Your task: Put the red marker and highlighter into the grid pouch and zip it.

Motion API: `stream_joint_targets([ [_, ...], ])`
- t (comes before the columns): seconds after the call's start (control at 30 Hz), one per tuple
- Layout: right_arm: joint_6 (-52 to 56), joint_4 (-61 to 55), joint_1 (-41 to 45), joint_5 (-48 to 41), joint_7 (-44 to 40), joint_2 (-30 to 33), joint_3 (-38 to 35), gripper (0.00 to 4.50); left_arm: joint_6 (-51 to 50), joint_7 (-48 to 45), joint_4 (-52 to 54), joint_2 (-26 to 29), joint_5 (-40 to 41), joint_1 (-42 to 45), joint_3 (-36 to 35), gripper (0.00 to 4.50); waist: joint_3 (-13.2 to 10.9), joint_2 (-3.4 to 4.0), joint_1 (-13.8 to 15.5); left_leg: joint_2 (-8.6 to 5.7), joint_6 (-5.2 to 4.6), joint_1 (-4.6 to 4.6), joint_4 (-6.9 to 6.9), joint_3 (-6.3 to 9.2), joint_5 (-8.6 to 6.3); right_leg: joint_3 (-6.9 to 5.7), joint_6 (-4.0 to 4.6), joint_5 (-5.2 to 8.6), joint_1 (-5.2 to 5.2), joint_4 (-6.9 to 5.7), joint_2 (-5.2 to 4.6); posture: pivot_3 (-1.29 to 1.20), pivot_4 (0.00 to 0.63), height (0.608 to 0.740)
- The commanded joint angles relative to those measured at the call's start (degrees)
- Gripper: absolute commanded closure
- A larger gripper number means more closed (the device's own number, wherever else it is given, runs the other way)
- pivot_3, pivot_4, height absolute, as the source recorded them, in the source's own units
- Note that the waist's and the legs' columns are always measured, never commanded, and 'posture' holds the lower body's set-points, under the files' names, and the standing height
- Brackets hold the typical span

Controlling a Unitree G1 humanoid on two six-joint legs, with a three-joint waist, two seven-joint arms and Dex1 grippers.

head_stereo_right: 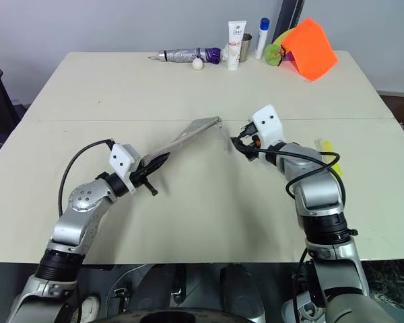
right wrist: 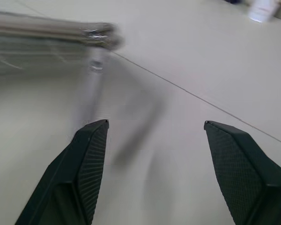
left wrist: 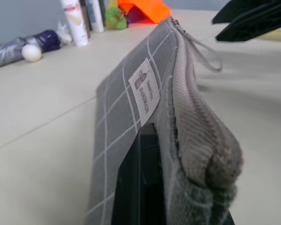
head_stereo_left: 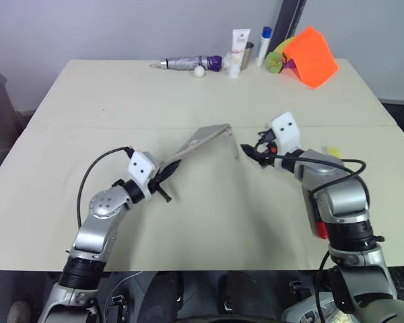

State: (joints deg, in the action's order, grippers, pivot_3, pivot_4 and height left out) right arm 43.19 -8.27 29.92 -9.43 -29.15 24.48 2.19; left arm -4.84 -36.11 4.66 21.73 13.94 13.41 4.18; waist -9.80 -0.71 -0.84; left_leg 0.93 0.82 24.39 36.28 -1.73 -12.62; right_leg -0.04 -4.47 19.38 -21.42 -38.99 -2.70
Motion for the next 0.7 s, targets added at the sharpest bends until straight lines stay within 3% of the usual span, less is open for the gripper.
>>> stream_joint_targets([
  [0.03,-1.67,0.16,2.89,-0.02,0.96,-1.41,0.39,1.02,-0.17,-0.85,2.63,-0.40,0.31,0.73,0.66,4.50,0.00,0.00,-0.08,0.00,0.00,0.00,0.00,0.00,0.00,0.00,0.00,0.00,0.00,0.00,0.00,0.00,0.150,0.740],
  [0.17,-3.15,2.67,3.88,0.42,1.77,-2.69,0.77,1.02,-0.57,-1.42,3.68,-0.30,0.35,0.40,1.14,4.50,0.00,0.00,0.02,0.00,0.00,0.00,0.00,0.00,0.00,0.00,0.00,0.00,0.00,0.00,0.00,0.00,0.150,0.740],
  [0.2,-3.29,2.76,3.87,0.38,1.84,-2.80,0.77,1.25,-0.67,-1.45,3.87,-0.30,0.34,0.30,1.15,4.50,0.00,0.00,0.07,0.00,0.00,0.00,0.00,0.00,0.00,0.00,0.00,0.00,0.00,0.00,0.00,0.00,0.150,0.740],
  [0.27,-3.38,2.79,3.81,0.13,2.04,-3.12,0.56,1.88,-0.81,-1.51,4.15,-0.27,0.30,0.15,1.15,4.50,0.00,0.00,0.06,0.00,0.00,0.00,0.00,0.00,0.00,0.00,0.00,0.00,0.00,0.01,-0.01,0.00,0.150,0.740],
  [0.43,-2.54,1.49,3.40,-0.67,1.80,-3.25,0.59,4.46,-0.98,-1.12,4.44,-0.50,-0.17,0.00,1.42,4.50,0.00,0.00,0.03,0.00,0.00,0.01,-0.01,0.00,0.00,0.00,0.00,0.00,0.00,0.02,-0.01,0.00,0.150,0.740],
  [0.7,-0.54,-6.17,2.22,0.84,-1.45,-0.37,7.58,4.46,-0.81,1.60,2.00,-2.88,-3.15,2.20,2.73,4.50,0.00,0.00,0.05,0.00,0.00,0.01,-0.01,0.00,0.00,0.00,0.00,0.00,-0.01,0.02,-0.01,0.00,0.150,0.740],
])
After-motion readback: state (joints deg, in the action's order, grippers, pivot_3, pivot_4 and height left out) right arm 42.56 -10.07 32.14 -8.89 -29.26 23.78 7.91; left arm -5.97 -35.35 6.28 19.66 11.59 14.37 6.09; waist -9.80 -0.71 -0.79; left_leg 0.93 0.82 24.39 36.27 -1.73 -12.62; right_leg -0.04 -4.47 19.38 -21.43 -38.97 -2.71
